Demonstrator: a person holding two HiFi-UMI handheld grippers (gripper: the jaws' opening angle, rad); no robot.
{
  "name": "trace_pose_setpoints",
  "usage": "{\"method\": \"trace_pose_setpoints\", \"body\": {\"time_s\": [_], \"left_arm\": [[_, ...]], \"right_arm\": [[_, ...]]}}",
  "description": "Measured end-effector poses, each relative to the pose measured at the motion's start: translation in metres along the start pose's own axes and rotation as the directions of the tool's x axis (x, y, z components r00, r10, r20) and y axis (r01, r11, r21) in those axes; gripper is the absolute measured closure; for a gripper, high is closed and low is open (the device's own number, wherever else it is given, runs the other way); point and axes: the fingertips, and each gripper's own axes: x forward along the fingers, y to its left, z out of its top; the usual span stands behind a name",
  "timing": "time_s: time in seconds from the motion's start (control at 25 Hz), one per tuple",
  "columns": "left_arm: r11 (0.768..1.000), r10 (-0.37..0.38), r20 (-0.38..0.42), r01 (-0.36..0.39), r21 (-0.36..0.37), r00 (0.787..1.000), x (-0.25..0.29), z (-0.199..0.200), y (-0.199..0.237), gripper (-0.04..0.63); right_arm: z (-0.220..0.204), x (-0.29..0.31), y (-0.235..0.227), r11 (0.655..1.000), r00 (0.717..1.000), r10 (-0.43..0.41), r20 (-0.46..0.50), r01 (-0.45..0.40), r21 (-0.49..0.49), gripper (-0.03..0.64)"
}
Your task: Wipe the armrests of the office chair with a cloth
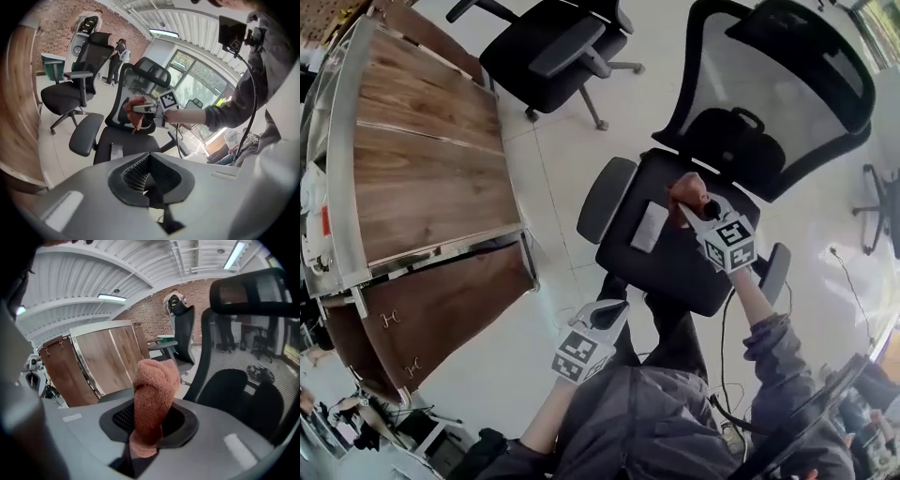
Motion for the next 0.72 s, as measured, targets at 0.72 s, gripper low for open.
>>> {"method": "trace_pose_setpoints", "body": {"time_s": [0.72], "left_arm": [[0.996, 0.063, -0.036, -0.061, 0.069, 0.997, -0.006, -0.032, 0.118, 0.584]], "right_arm": [[-0.002, 0.124, 0.189, 0.907, 0.945, 0.297, -0.137, -0.324, -0.268, 0.520]]}}
